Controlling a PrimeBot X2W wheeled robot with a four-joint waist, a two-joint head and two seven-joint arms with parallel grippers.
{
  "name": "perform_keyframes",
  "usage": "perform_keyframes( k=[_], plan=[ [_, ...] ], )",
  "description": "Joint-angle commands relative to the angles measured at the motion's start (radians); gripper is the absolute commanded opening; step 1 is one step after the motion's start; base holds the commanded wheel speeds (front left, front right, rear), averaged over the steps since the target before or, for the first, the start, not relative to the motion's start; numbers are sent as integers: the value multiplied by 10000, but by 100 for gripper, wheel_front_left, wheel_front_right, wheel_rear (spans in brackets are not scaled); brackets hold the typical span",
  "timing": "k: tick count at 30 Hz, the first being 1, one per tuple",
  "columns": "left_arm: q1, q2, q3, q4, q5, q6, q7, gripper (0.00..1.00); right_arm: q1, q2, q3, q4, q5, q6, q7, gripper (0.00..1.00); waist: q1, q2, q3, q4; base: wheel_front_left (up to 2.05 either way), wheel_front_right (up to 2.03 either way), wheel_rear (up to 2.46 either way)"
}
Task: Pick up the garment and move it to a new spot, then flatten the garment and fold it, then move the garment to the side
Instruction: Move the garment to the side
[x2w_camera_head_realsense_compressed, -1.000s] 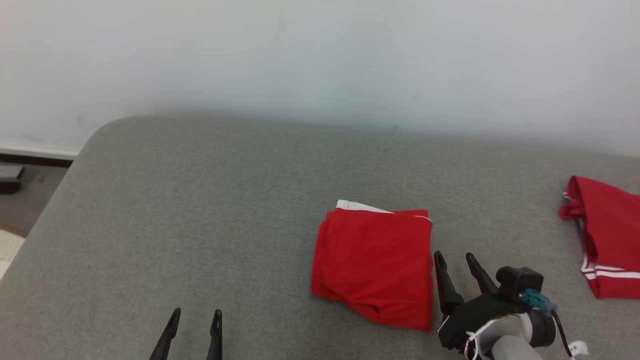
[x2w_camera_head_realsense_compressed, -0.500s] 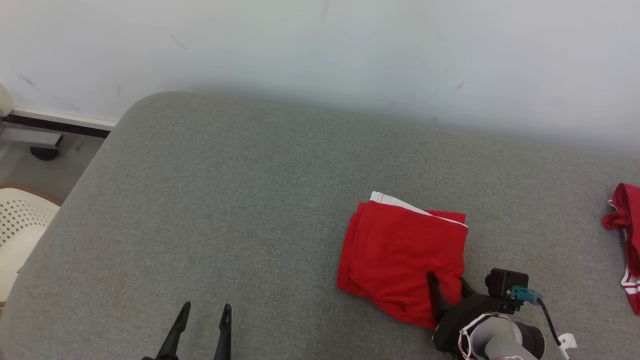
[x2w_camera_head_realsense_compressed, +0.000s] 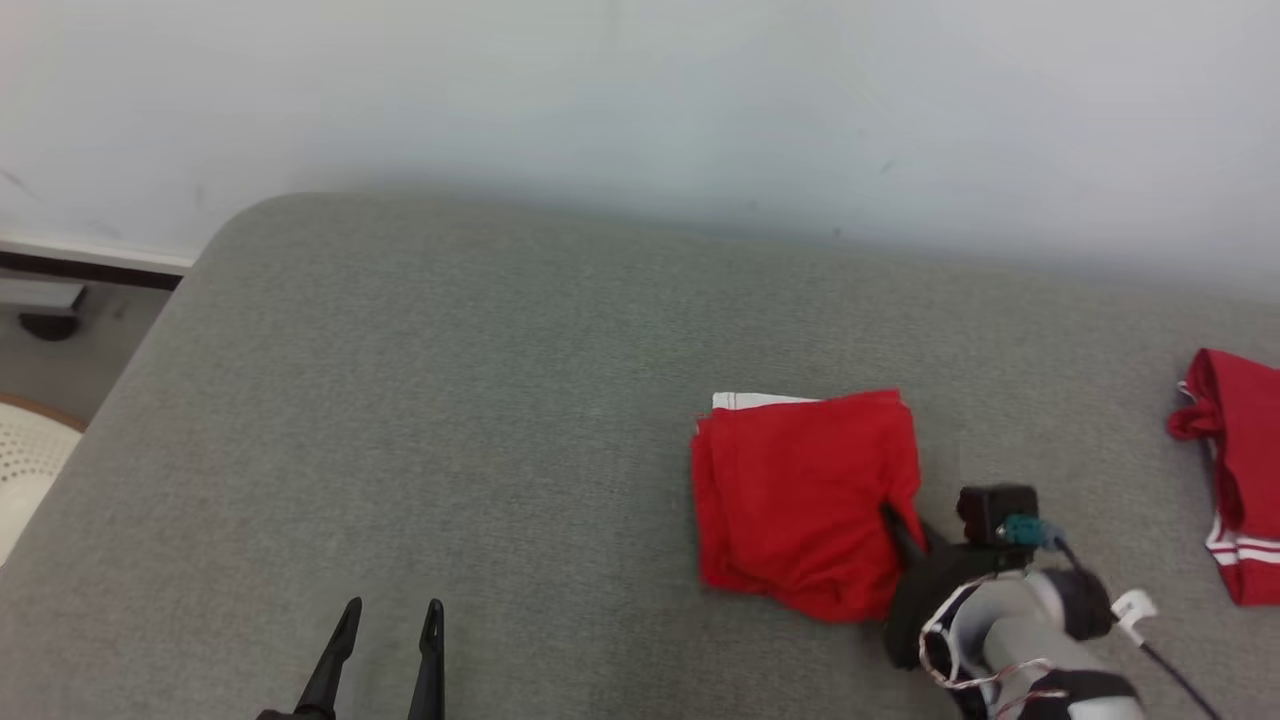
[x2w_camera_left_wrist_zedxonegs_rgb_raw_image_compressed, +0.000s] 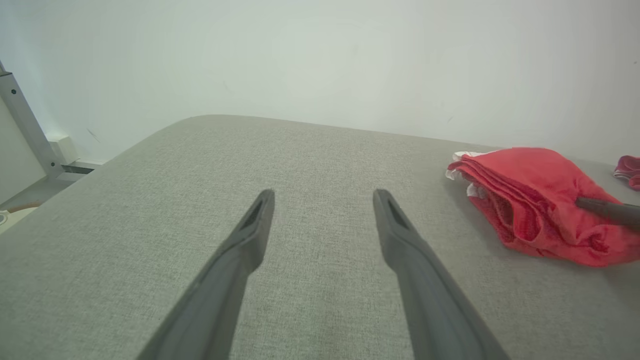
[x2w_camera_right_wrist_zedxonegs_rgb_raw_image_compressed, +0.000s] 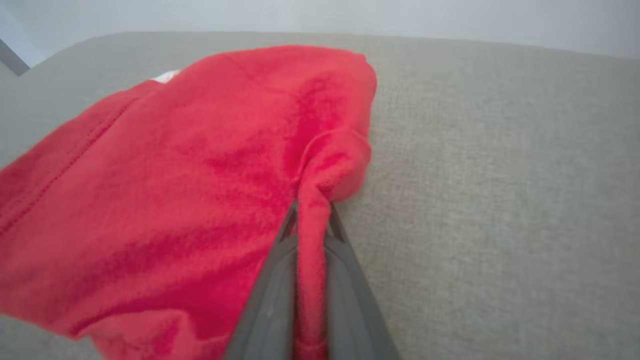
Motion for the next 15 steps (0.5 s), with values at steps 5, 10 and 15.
perform_keyframes(
  k=[5,10,15],
  plan=[
    [22,0,15,-98,-163,31,-16,100,-663,-924,594,-182,-484,-19,-41,0,-1,-1,157,-971,0,0,0],
    [-207,0,-18,-190,-241,25,-16,100,-1256,-1840,1264,-393,-592,-19,79,0,-1,-1,447,-1551,0,0,0],
    [-423,0,14,-281,-121,20,-15,100,-1998,-2714,2121,-716,-539,-19,542,0,-1,-1,867,-1986,0,0,0]
  ],
)
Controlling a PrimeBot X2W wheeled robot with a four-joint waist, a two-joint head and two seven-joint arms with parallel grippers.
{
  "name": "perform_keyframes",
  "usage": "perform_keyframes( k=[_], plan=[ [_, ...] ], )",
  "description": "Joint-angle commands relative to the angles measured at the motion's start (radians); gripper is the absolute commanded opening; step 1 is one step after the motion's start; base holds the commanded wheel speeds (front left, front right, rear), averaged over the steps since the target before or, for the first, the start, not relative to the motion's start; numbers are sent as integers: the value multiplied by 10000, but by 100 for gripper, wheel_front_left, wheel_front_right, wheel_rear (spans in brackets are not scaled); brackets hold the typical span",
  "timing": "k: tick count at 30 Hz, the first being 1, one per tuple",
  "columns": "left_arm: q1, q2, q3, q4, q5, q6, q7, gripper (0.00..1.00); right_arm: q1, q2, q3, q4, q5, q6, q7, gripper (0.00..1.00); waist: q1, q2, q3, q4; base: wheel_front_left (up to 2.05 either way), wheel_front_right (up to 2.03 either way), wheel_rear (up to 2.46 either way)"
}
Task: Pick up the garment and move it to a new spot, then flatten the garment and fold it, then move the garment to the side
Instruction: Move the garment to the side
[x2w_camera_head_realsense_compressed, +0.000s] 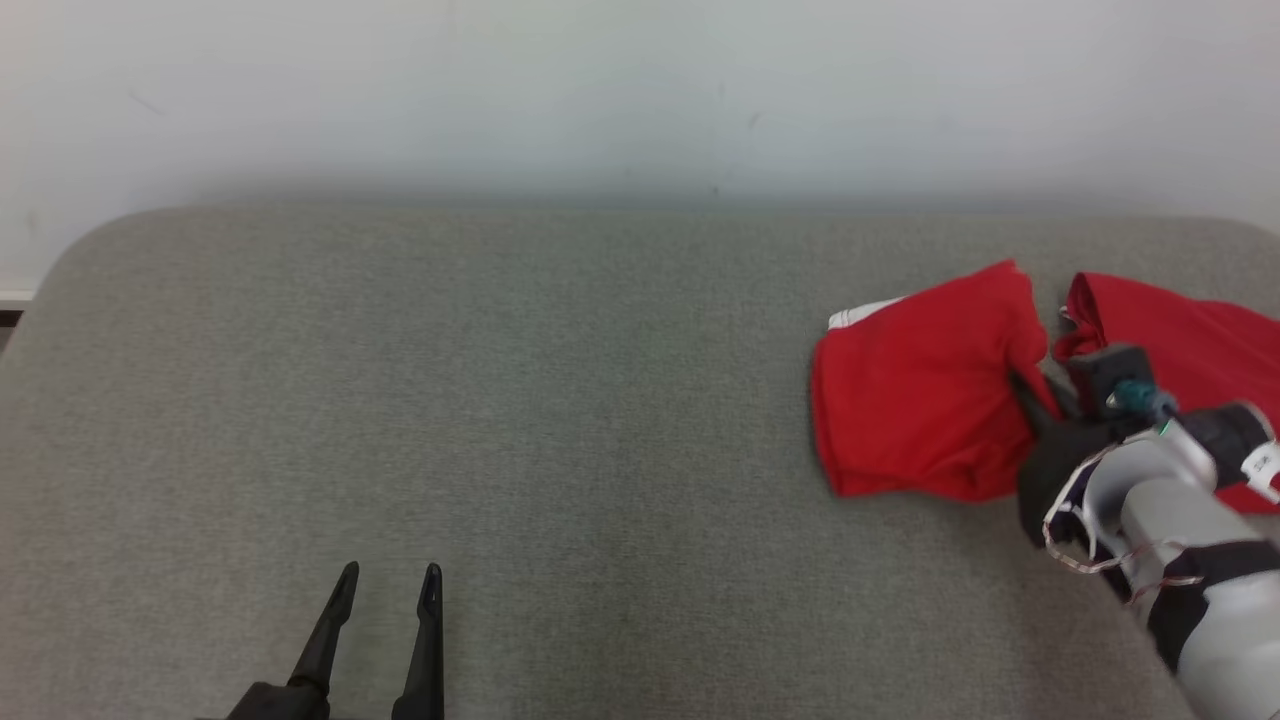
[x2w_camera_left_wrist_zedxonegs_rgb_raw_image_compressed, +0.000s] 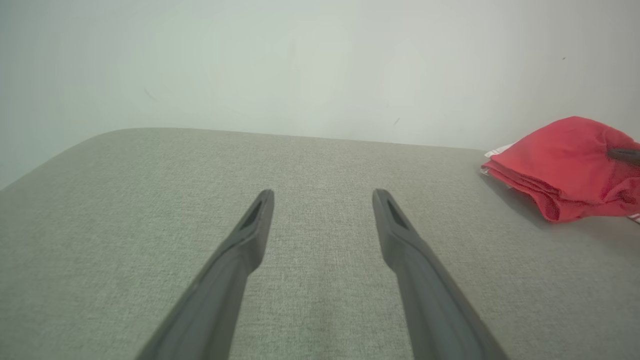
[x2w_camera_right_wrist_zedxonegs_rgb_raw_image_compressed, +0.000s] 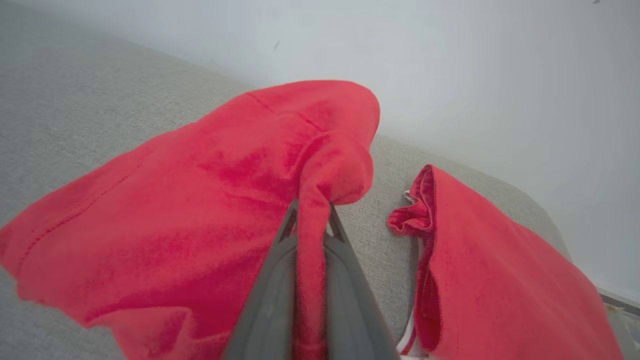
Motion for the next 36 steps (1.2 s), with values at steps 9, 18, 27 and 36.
perform_keyframes(
  k=[9,18,27,36],
  plan=[
    [-491,1,48,-174,346,15,-15,100,-1411,-1529,1381,-336,246,-19,650,0,-1,-1,1113,-680,0,0,0],
    [-822,185,42,-376,382,12,-15,100,-2501,-2967,2460,-615,883,-19,1220,0,-1,-1,1673,-737,0,0,0],
    [-901,282,196,-599,425,12,-15,100,-2835,-4056,3118,-751,1621,-19,1642,0,-1,-1,2012,-796,0,0,0],
    [-986,341,305,-712,397,11,-15,100,-3080,-4237,3286,-439,1925,-19,1579,0,-1,-1,2243,-912,0,0,0]
  ],
)
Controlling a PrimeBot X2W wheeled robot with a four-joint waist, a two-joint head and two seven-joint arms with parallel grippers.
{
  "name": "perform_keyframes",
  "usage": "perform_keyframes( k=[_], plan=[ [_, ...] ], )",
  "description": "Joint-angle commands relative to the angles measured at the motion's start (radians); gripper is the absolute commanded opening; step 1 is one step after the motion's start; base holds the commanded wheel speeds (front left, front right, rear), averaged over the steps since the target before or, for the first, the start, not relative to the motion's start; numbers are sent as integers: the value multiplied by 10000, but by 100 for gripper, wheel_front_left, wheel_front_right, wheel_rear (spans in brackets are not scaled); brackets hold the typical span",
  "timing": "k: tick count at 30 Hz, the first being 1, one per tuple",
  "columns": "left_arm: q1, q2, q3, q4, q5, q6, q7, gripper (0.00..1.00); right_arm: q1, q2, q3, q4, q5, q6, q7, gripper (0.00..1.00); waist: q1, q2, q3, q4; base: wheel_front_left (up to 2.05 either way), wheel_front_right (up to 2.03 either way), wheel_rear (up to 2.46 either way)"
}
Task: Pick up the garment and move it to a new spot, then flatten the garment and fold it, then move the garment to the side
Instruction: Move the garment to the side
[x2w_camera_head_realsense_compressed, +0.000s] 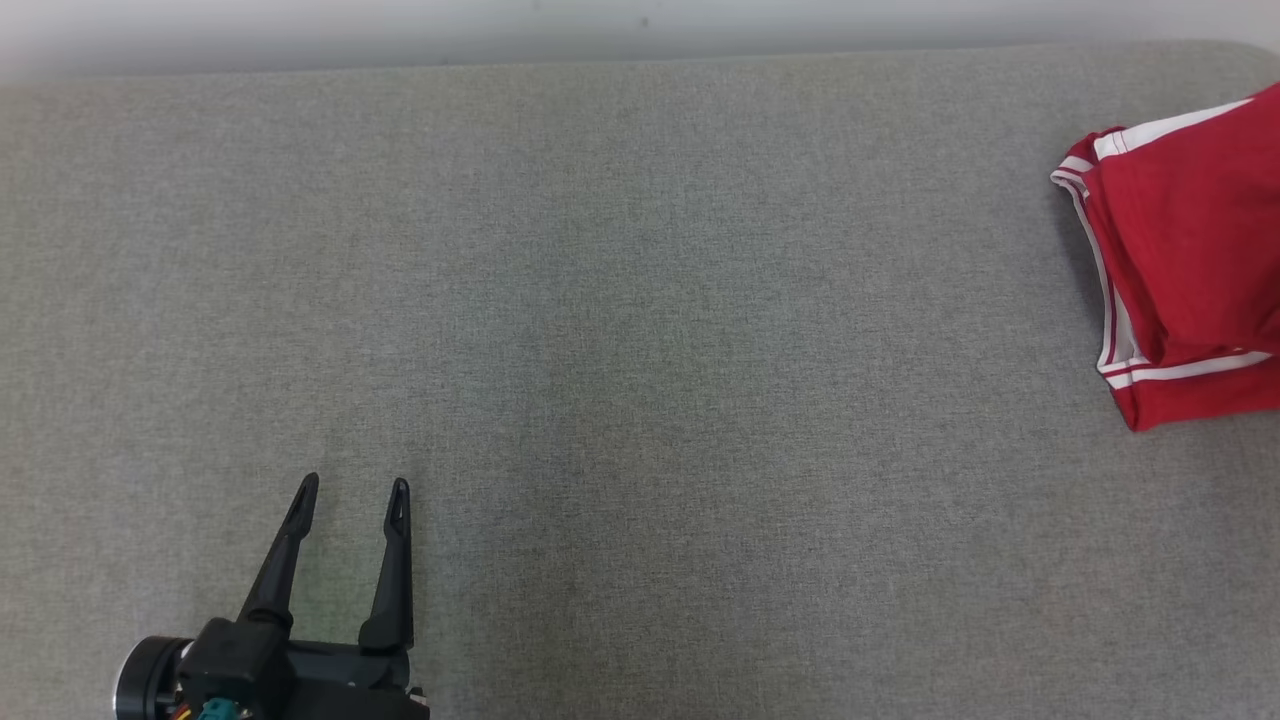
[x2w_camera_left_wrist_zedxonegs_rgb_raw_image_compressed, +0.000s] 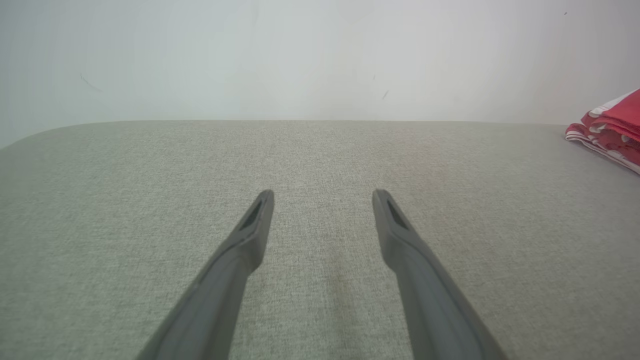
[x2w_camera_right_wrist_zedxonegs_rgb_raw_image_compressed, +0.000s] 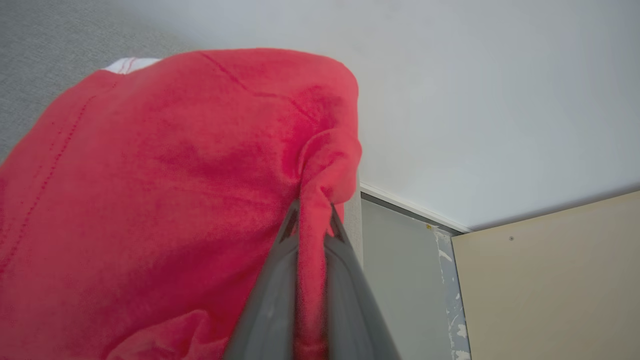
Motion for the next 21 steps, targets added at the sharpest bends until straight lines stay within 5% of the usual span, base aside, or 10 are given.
perform_keyframes(
  k=[1,2,3,5,12,21],
  plan=[
    [-31,73,44,-48,0,13,-15,100,-82,64,5,73,79,-19,-16,0,-1,-2,32,-32,0,0,0],
    [-38,92,49,-52,5,13,-15,100,-120,90,17,137,83,-19,-21,0,-1,-2,43,-40,0,0,0],
    [-48,98,48,-50,7,13,-15,100,-162,101,56,197,41,-19,-50,41,-1,-2,48,-42,0,0,0],
    [-69,102,76,-32,9,13,-15,100,-192,156,132,310,-16,-19,-38,100,-1,-2,39,-44,0,0,0],
    [55,28,162,79,-11,13,-15,100,-302,253,140,583,81,-19,-304,100,-1,-2,-206,-50,0,0,0],
    [621,-176,443,197,-150,13,-15,100,513,983,-1137,140,1438,-20,-2025,100,-1,-2,-1208,-63,0,0,0]
  ],
)
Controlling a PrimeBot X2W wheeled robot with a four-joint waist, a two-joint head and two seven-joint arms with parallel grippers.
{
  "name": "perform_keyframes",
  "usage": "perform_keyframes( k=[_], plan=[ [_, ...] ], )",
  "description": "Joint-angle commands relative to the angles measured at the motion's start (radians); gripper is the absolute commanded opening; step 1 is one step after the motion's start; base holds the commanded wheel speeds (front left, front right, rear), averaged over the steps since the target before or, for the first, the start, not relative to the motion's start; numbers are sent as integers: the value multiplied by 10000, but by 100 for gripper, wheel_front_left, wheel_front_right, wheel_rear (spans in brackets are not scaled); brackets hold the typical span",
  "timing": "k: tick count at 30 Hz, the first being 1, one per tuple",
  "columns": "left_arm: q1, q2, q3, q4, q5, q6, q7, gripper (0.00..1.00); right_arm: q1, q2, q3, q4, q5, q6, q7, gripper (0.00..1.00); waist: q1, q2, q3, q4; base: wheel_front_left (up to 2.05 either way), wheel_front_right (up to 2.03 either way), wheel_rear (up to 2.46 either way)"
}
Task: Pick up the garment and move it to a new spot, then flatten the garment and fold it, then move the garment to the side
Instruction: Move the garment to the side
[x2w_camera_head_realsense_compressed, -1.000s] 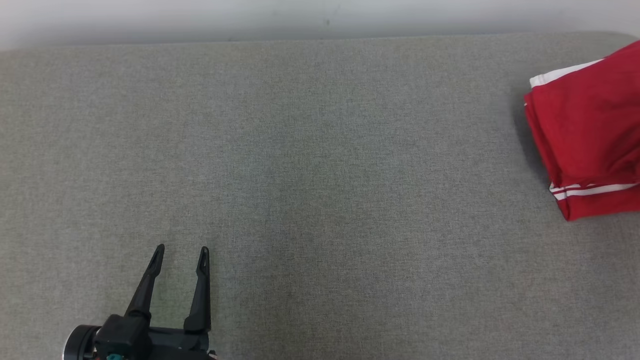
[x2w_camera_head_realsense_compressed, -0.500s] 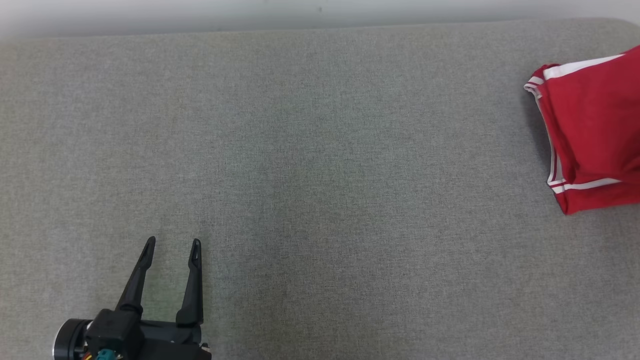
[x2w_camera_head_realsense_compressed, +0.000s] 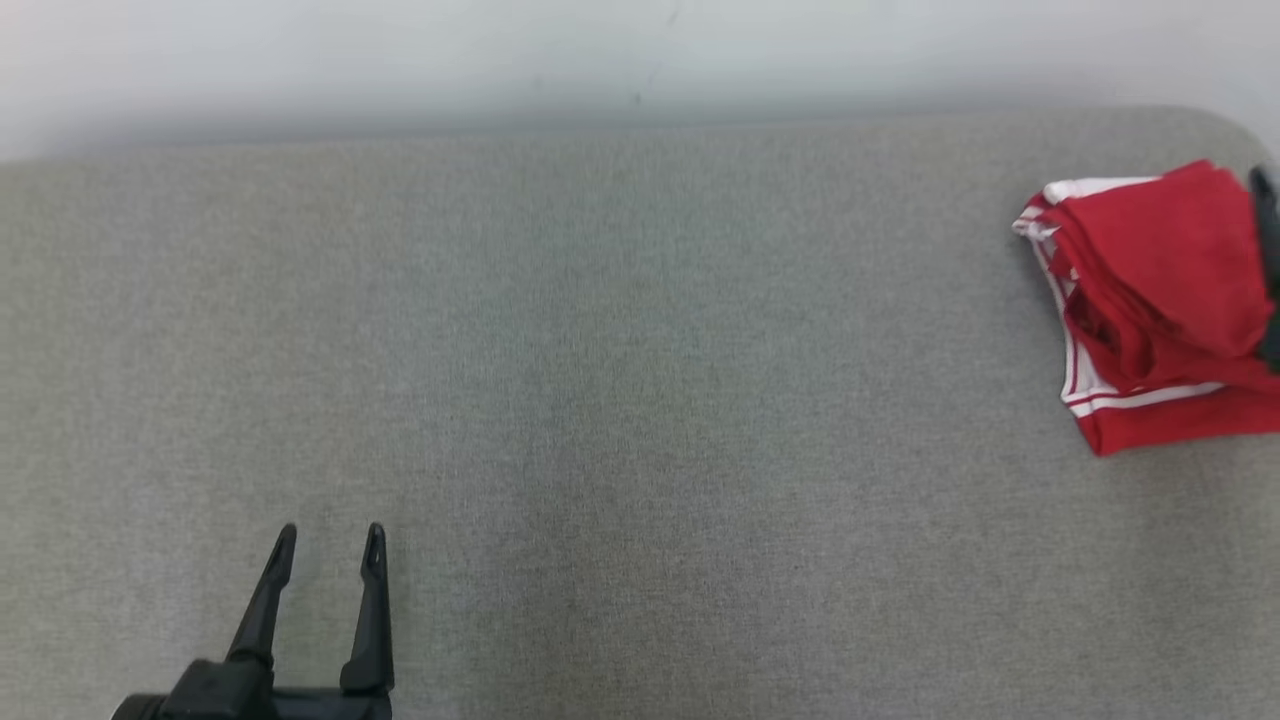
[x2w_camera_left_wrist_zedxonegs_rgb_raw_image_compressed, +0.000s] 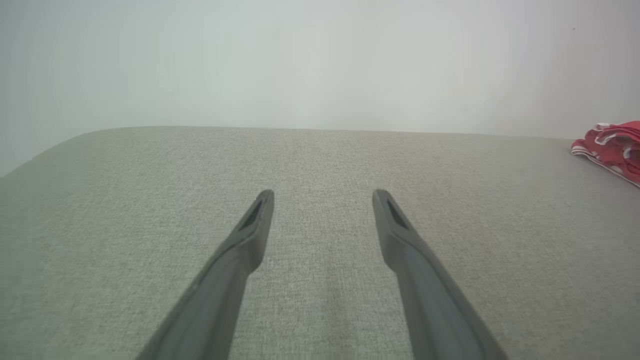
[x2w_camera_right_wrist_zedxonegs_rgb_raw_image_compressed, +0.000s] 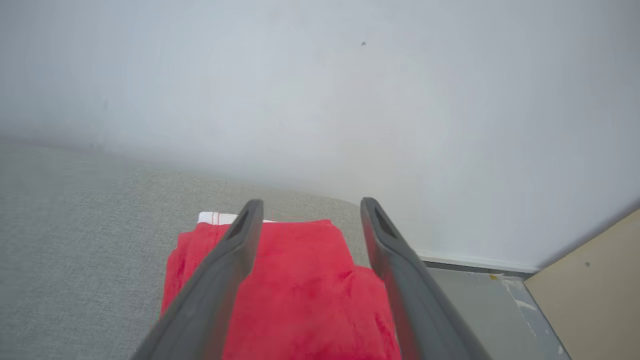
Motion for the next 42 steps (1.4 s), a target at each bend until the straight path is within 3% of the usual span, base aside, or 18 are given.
perform_keyframes(
  k=[1,4,8,13,16,17,19,23,27,35,42],
  plan=[
    [214,-60,68,-17,-137,13,-15,100,381,80,-175,-223,180,-20,-124,100,1,0,-473,3,0,0,0],
    [406,-95,69,59,-111,13,-15,100,926,172,-1179,-1089,177,-20,-180,100,1,0,-794,64,0,0,0],
    [613,-118,67,93,-93,12,-15,100,2586,488,-3473,-2514,-550,-20,-169,100,1,0,-1115,159,0,0,0],
    [739,-133,113,112,-54,12,-15,100,5313,1948,-6384,-4444,-2028,-20,-172,100,1,0,-1410,314,0,0,0],
    [845,-145,131,142,-42,12,-15,100,6767,3077,-7795,-5665,-2937,-20,-173,100,1,0,-1576,385,0,0,0],
    [915,-149,111,156,-32,12,-15,100,7687,3781,-8439,-6471,-3465,-20,-173,100,1,0,-1697,441,0,0,0],
    [1030,-147,127,189,-25,12,-15,100,8459,4423,-8978,-7182,-3967,-20,-173,100,1,0,-1793,459,0,0,0],
    [1178,-155,231,189,-118,14,-15,100,9722,5545,-9265,-8270,-4593,-20,-174,100,1,0,-1978,502,0,0,0],
    [1198,-155,247,189,-154,73,-15,100,10669,6128,-9175,-9261,-4947,-20,-174,100,1,0,-2086,572,0,0,0],
    [1328,-155,262,155,-76,237,-14,100,11651,6539,-8878,-10113,-5108,-20,-175,100,1,0,-2168,531,0,0,0],
    [1337,-156,215,104,-77,403,-14,100,11923,6540,-8212,-9982,-5146,-20,-175,100,1,0,-2215,582,0,0,0]
  ],
)
